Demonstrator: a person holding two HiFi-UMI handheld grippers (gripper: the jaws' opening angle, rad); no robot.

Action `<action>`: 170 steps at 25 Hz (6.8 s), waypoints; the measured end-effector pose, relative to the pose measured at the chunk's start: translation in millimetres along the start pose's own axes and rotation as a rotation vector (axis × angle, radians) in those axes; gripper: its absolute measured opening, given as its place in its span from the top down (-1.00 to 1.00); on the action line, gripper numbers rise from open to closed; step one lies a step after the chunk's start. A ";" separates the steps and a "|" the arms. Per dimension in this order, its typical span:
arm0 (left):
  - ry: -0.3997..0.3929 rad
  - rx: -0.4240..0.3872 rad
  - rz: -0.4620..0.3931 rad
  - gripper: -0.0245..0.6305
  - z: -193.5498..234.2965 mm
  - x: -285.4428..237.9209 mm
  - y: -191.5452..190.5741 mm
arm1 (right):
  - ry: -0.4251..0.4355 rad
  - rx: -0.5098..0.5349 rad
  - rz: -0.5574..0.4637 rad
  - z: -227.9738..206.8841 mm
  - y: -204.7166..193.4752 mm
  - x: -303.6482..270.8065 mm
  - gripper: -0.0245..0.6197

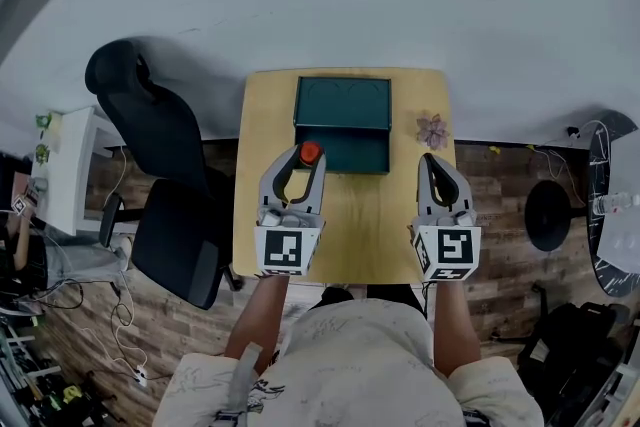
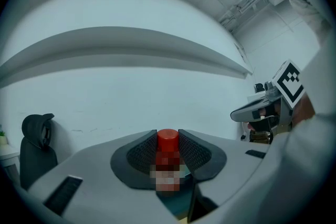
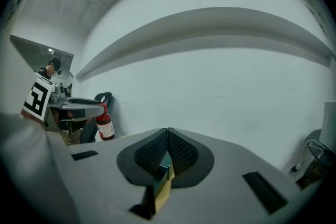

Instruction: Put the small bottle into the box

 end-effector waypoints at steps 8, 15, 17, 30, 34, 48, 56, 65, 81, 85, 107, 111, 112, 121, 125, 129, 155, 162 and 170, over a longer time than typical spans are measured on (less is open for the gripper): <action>-0.009 -0.004 0.021 0.53 -12.0 -28.9 3.0 | -0.001 -0.030 0.002 -26.8 -3.2 -18.7 0.88; -0.024 0.000 0.045 0.53 -18.8 -46.3 1.6 | 0.005 -0.048 0.016 -39.7 -6.8 -29.3 0.88; -0.031 -0.004 0.038 0.53 -20.7 -52.7 1.3 | 0.008 -0.049 0.024 -41.9 -8.0 -31.1 0.88; -0.093 0.042 0.159 0.53 -36.1 -94.4 -31.1 | 0.010 -0.065 0.083 -58.9 -25.3 -48.9 0.88; -0.106 0.057 0.179 0.53 -39.7 -105.9 -40.5 | 0.011 -0.067 0.109 -63.1 -33.6 -54.3 0.88; -0.130 0.103 0.266 0.53 -49.6 -142.3 -73.5 | 0.018 -0.076 0.176 -75.6 -54.7 -73.5 0.88; -0.144 0.101 0.299 0.53 -56.2 -151.8 -83.0 | 0.020 -0.084 0.191 -77.5 -62.2 -78.9 0.88; -0.161 0.083 0.339 0.53 -67.4 -158.1 -90.8 | 0.021 -0.098 0.193 -83.2 -67.5 -80.9 0.88; -0.151 0.081 0.343 0.53 -71.8 -147.9 -95.1 | 0.030 -0.098 0.204 -80.6 -72.5 -78.7 0.88; -0.146 0.087 0.344 0.52 -72.2 -146.1 -97.3 | 0.037 -0.096 0.203 -78.8 -72.1 -79.0 0.88; -0.127 0.076 0.316 0.37 -73.4 -142.7 -95.7 | 0.034 -0.096 0.198 -81.2 -71.9 -75.3 0.88; -0.125 0.073 0.303 0.31 -72.6 -139.5 -92.3 | 0.032 -0.093 0.198 -80.2 -70.7 -72.5 0.88; -0.125 0.072 0.300 0.31 -72.4 -138.3 -91.6 | 0.031 -0.093 0.196 -79.6 -70.2 -71.5 0.88; -0.115 0.089 0.282 0.30 -66.9 -119.1 -90.0 | 0.032 -0.069 0.177 -66.8 -61.0 -60.6 0.88; -0.098 0.094 0.262 0.30 -60.1 -102.5 -88.1 | 0.035 -0.053 0.164 -55.3 -53.6 -51.4 0.88; -0.071 0.103 0.241 0.31 -50.2 -79.9 -87.2 | 0.040 -0.029 0.147 -40.2 -45.5 -40.0 0.88; 0.176 0.137 0.049 0.31 66.7 91.4 -75.0 | 0.025 0.115 0.009 77.1 -5.9 27.8 0.88; 0.165 0.118 -0.010 0.31 82.4 122.2 -63.1 | -0.060 0.082 -0.071 89.6 -10.6 57.5 0.88; 0.149 0.086 -0.033 0.31 82.2 136.0 -62.3 | -0.085 0.083 -0.073 104.0 -13.3 72.5 0.88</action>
Point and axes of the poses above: the fingertips, and each gripper's own axes: x backward along the fingers, z to its left, y out of its top, the point moved 10 cm from there along x, backward along the fingers, and after that the axes turned 13 degrees about z, right-handed, at the moved point
